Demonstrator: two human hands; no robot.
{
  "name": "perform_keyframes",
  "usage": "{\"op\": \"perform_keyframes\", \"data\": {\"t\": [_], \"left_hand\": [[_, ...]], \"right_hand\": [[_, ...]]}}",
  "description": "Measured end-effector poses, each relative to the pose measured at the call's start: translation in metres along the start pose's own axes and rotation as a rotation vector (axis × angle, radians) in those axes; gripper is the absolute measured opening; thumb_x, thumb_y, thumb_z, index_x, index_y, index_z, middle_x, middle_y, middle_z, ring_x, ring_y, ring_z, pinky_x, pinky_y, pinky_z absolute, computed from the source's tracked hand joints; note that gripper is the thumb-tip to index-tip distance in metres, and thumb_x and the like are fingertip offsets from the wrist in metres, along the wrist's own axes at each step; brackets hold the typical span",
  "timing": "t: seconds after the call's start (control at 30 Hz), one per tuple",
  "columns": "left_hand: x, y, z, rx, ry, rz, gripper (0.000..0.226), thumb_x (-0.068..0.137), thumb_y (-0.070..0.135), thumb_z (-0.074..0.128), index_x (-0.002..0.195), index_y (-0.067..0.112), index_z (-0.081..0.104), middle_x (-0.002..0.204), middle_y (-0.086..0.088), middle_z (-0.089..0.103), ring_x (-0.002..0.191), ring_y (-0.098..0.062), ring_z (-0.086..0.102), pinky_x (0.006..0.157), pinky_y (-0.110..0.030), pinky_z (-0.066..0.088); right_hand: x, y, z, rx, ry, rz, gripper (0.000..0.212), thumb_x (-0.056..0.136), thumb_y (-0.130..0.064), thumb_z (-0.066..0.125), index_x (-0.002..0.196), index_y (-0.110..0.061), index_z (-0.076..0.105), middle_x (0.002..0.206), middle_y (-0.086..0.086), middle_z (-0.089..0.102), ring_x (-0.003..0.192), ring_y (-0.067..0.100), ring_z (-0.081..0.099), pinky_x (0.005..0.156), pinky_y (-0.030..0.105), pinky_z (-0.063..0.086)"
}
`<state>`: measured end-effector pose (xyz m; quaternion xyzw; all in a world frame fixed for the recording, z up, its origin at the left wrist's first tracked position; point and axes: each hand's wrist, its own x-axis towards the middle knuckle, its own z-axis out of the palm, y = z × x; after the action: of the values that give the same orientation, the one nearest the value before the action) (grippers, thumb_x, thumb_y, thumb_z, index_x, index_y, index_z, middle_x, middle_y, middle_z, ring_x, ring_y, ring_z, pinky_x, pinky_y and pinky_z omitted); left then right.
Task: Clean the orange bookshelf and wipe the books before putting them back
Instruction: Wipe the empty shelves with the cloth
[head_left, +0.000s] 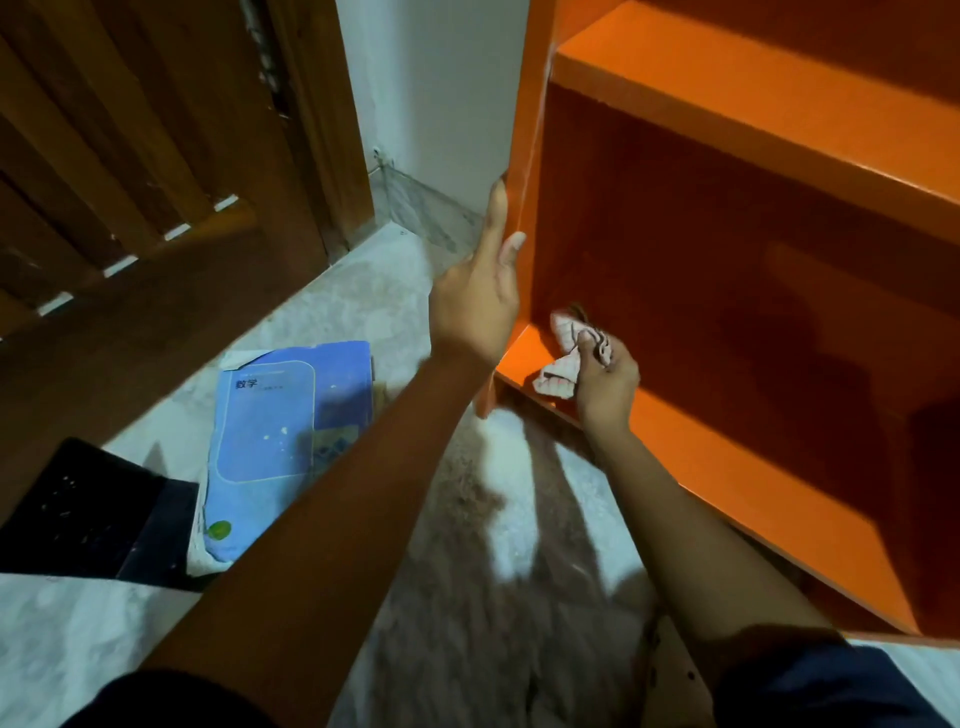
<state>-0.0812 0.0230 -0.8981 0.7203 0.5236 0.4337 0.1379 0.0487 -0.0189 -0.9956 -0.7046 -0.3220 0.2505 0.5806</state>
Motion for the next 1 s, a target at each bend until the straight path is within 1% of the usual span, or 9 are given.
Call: {"op": "perform_keyframes", "data": {"t": [0.1,0.23,0.3,0.53,0.6,0.7,0.8,0.93,1.0], "left_hand": [[0.002,-0.003,0.002,0.005,0.047,0.024,0.054,0.099,0.043,0.028,0.147,0.018,0.026,0.072,-0.019,0.066,0.068,-0.041,0.061,0.061,-0.035,0.039],[0.002,-0.006,0.005,-0.011,0.168,0.126,0.064,0.095,0.049,0.02,0.137,0.007,0.046,0.05,-0.013,0.057,0.045,-0.034,0.054,0.046,-0.032,0.04],[0.001,-0.007,0.007,-0.036,0.179,0.134,0.065,0.095,0.049,0.019,0.136,0.006,0.047,0.047,-0.011,0.053,0.043,-0.032,0.053,0.045,-0.034,0.042],[0.002,-0.007,0.001,-0.034,-0.009,0.03,0.052,0.1,0.041,0.03,0.147,0.017,0.025,0.062,-0.016,0.058,0.061,-0.035,0.058,0.061,-0.037,0.042],[0.002,-0.005,-0.002,-0.038,-0.045,-0.012,0.05,0.101,0.033,0.033,0.148,0.021,0.019,0.065,-0.015,0.057,0.065,-0.034,0.058,0.063,-0.034,0.038],[0.0,-0.001,-0.005,-0.051,-0.063,-0.036,0.051,0.102,0.033,0.032,0.149,0.025,0.016,0.065,-0.007,0.053,0.063,-0.026,0.054,0.063,-0.03,0.036],[0.0,-0.006,-0.004,-0.159,-0.092,-0.03,0.051,0.101,0.034,0.036,0.149,0.028,0.019,0.058,0.003,0.046,0.053,-0.014,0.049,0.055,-0.027,0.037],[-0.008,-0.022,-0.005,-0.375,-0.158,-0.042,0.048,0.1,0.024,0.044,0.145,0.027,0.031,0.091,-0.021,0.064,0.075,-0.022,0.06,0.062,-0.031,0.047],[-0.016,-0.036,-0.008,-0.417,-0.19,-0.034,0.042,0.099,0.019,0.044,0.141,0.024,0.042,0.09,-0.019,0.066,0.063,-0.017,0.054,0.057,-0.02,0.042]], "right_hand": [[0.007,-0.004,0.025,0.002,-0.065,0.09,0.008,0.093,-0.016,0.056,0.09,-0.013,0.063,0.089,0.007,0.064,0.085,0.017,0.056,0.071,0.028,0.045],[-0.002,-0.001,0.042,0.021,-0.089,0.127,0.034,0.092,-0.023,0.057,0.119,-0.004,0.062,0.119,0.011,0.065,0.112,0.023,0.059,0.095,0.038,0.048],[-0.009,0.001,0.041,-0.003,-0.112,0.106,0.037,0.093,-0.023,0.057,0.124,-0.004,0.059,0.125,0.011,0.062,0.117,0.021,0.056,0.097,0.027,0.044],[-0.038,-0.015,0.032,0.125,-0.176,0.168,0.034,0.094,-0.006,0.052,0.128,0.0,0.053,0.112,0.01,0.063,0.088,0.008,0.066,0.058,-0.003,0.039],[-0.05,-0.025,0.028,0.251,-0.257,0.271,0.038,0.096,-0.003,0.048,0.133,0.002,0.046,0.089,0.012,0.065,0.049,0.007,0.062,0.046,0.009,0.047],[-0.061,-0.027,0.025,0.322,-0.333,0.372,0.04,0.096,-0.005,0.047,0.136,-0.001,0.043,0.047,0.012,0.063,0.037,0.024,0.06,0.038,0.029,0.051],[-0.065,-0.032,0.021,0.327,-0.343,0.391,0.036,0.096,-0.004,0.048,0.132,-0.005,0.047,0.045,0.013,0.061,0.037,0.029,0.06,0.038,0.035,0.052],[-0.082,-0.029,0.022,0.259,-0.372,0.361,0.016,0.096,-0.01,0.05,0.11,-0.009,0.058,0.05,0.008,0.064,0.041,0.03,0.061,0.039,0.04,0.053],[-0.095,-0.027,0.027,0.207,-0.393,0.373,0.016,0.095,-0.015,0.053,0.102,-0.003,0.059,0.061,0.011,0.065,0.043,0.03,0.062,0.04,0.042,0.054]]}}
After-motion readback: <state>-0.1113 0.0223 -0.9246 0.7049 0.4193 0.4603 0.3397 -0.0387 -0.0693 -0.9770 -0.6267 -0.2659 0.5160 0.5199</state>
